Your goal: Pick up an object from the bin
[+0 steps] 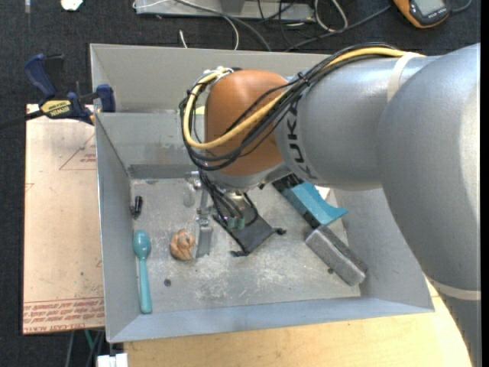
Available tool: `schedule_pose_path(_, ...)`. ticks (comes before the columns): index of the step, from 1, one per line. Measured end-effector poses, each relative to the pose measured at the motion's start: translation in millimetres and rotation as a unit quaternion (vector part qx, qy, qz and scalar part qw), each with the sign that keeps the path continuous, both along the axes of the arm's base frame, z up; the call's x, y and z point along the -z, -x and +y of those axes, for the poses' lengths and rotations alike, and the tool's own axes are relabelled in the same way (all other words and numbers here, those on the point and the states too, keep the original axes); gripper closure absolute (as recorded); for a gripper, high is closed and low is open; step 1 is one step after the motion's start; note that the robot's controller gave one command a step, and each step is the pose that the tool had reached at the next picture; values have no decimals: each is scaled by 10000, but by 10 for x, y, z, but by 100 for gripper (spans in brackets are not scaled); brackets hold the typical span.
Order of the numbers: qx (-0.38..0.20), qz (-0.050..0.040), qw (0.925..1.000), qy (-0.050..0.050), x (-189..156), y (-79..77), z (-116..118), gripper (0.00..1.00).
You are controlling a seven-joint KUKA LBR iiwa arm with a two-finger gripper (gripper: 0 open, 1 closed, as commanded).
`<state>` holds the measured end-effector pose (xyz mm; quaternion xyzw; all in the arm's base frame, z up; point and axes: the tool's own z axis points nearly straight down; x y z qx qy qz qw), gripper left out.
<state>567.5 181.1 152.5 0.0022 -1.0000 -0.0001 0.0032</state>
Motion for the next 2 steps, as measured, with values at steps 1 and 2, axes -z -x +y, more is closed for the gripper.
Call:
schedule_pose_path(1,19,-33,10000,-6,-48,-17,-10,0)
schedule_pose_path(2,-191,-29,9998,-11,-334,-197,-631,0)
